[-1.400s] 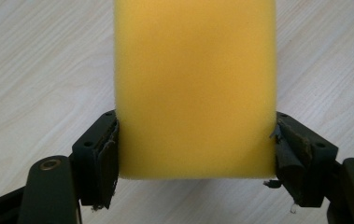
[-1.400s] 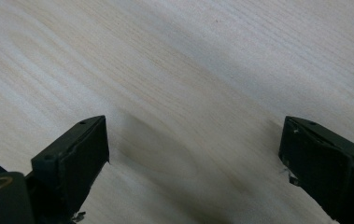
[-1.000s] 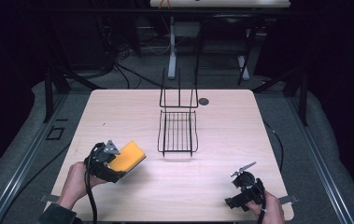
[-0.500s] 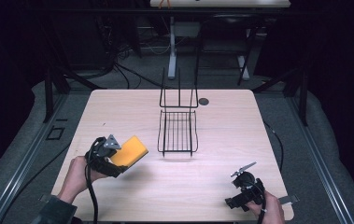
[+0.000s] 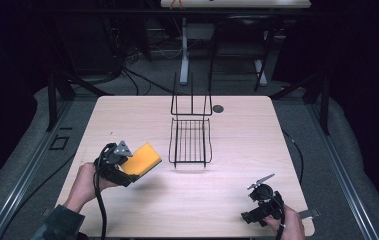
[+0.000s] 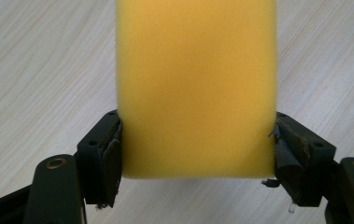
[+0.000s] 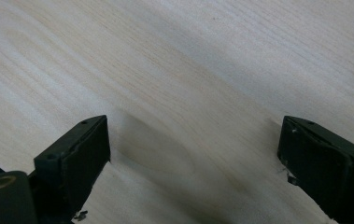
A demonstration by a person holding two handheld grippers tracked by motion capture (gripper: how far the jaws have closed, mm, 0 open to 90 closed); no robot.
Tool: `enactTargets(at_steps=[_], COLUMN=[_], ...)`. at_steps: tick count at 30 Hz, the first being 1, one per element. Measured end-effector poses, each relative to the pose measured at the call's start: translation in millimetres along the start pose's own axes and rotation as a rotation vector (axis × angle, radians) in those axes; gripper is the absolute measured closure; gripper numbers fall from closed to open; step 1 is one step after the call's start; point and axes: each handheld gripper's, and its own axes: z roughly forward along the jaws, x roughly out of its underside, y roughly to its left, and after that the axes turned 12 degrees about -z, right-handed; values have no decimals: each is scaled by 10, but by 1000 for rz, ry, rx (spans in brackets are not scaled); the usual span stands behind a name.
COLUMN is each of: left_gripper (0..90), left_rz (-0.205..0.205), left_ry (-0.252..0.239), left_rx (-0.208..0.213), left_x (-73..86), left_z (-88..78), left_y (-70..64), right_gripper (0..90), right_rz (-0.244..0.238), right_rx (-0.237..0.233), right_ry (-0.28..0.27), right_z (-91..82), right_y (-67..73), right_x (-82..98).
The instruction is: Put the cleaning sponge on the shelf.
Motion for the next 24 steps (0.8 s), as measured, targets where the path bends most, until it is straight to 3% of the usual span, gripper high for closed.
enactTargets(at_steps=[24], left_gripper=[280], left_rz=[65], left_ry=[-7], left_rx=[24], left_x=[-265], left_z=[-23], left_y=[-51], right_gripper=[95], right_rz=[-6], right_rx=[-1], right_ry=[1], right_z=[2], right_y=[1], right_x=[1])
